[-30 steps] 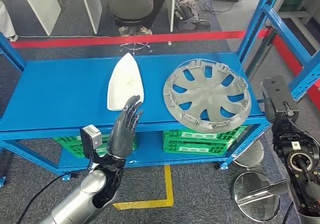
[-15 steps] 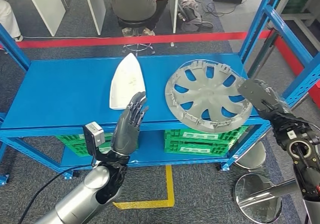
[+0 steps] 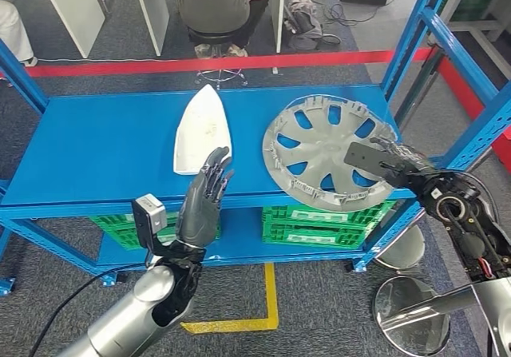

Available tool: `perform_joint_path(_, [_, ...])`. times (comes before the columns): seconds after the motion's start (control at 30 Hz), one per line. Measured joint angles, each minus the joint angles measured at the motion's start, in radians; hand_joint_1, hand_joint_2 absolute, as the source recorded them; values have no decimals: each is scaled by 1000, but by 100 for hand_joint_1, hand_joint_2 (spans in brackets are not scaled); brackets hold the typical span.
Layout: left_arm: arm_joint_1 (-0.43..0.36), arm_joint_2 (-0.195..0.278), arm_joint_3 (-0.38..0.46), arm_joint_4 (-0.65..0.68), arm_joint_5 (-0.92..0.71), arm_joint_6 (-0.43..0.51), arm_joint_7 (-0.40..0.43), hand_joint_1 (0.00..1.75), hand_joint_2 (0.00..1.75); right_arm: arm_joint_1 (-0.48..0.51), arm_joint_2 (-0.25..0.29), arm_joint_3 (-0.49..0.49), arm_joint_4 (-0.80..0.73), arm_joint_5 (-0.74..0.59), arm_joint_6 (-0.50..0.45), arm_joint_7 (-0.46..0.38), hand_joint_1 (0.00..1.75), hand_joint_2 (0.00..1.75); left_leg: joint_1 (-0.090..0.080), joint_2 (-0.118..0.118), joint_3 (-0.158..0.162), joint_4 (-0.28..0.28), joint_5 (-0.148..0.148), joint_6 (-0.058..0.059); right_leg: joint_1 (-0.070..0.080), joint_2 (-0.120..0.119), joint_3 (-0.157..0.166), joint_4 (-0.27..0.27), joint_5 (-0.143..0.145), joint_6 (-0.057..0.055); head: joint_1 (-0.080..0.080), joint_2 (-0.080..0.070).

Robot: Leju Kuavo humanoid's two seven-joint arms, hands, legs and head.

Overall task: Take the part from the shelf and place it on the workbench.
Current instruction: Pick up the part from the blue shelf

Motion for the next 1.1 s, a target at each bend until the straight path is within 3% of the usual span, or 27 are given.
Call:
perform_joint_path(0.23, [13, 4, 2, -6, -3, 12, 2, 0, 0, -106, 12, 104, 171, 56, 0, -171, 0, 0, 0, -1, 0, 0, 1, -1, 0, 0, 1, 0, 0, 0, 1, 0])
perform_joint_path(0.47, [18, 6, 8, -15, -1, 44, 2, 0, 0, -139, 89, 222, 321, 109, -4, -273, 0, 0, 1, -2, 0, 0, 1, -1, 1, -1, 1, 0, 0, 0, 0, 0])
perform_joint_path(0.7, [25, 9, 14, -21, 1, 54, 0, 0, 0, -153, 149, 300, 417, 112, -8, -301, 0, 0, 2, -2, 0, 0, 1, -1, 2, -2, 1, 0, 0, 0, 0, 0])
perform_joint_path(1.1, [28, 11, 28, -27, 2, 54, -3, 0, 0, -173, 182, 361, 486, 113, -9, -312, 0, 0, 2, -1, 6, 0, 1, -1, 2, -1, 6, 0, 0, -1, 0, 0])
